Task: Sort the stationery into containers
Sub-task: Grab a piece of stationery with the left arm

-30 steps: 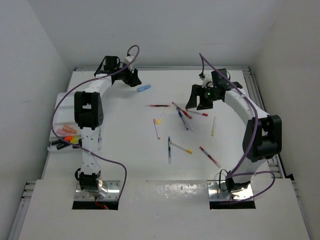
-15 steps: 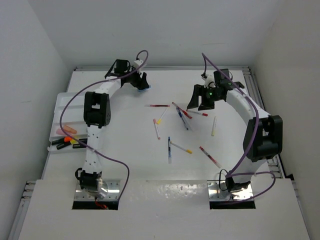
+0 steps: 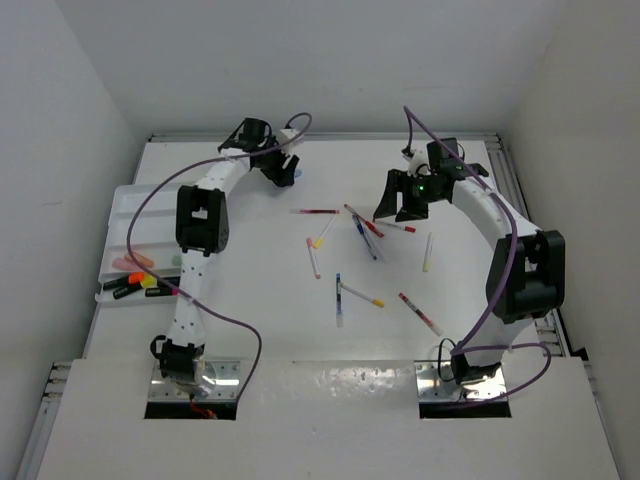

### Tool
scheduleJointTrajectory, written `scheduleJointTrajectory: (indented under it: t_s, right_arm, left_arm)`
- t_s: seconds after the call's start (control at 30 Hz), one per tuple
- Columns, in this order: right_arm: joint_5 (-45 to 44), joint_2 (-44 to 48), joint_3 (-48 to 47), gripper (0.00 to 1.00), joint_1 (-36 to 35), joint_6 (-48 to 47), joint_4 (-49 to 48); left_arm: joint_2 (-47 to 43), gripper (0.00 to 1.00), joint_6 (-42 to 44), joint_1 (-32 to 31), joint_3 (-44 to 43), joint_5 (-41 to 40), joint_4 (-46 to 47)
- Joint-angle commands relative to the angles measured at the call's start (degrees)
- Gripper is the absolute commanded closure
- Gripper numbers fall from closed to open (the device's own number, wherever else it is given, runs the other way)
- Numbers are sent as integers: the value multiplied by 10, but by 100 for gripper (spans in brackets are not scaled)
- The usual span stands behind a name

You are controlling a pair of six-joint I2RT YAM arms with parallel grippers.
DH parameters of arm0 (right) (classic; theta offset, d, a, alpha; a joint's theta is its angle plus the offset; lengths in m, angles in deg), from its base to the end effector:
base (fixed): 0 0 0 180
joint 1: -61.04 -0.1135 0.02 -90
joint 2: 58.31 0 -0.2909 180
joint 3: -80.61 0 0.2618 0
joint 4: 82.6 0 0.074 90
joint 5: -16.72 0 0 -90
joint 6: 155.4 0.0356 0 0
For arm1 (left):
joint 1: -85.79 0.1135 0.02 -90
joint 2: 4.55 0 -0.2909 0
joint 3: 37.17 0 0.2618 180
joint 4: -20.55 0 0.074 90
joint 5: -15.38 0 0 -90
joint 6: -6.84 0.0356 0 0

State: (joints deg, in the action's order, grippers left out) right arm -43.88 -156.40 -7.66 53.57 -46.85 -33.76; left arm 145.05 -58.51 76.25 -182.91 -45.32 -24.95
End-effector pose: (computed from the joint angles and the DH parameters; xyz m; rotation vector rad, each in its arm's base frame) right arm 0.3681 0.0659 0.2672 0.0606 2.6103 0.8301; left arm 0.5893 -0.1167 0.1634 0.9021 2.1646 -0.4912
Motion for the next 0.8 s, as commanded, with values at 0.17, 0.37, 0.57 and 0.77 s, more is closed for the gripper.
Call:
scheduleJointTrajectory:
  t_s: [0.17,0.37,0.57,0.77]
  right_arm:
    - [15,3,-24,32,3,12,1]
    - [14,18,-21,33,3,5,8]
    - [16,41,-11,34,3,-16,18]
    - [33,61,23,34,1,-41,37]
  left_arm:
    - [-18,48,63,-63,26,-29,-95]
    - [-22,84,52,-73,32,-55,-122]
    - [-190,95,72,-25,169,39,-99]
    - [-335,97,303,52,156,111,-355]
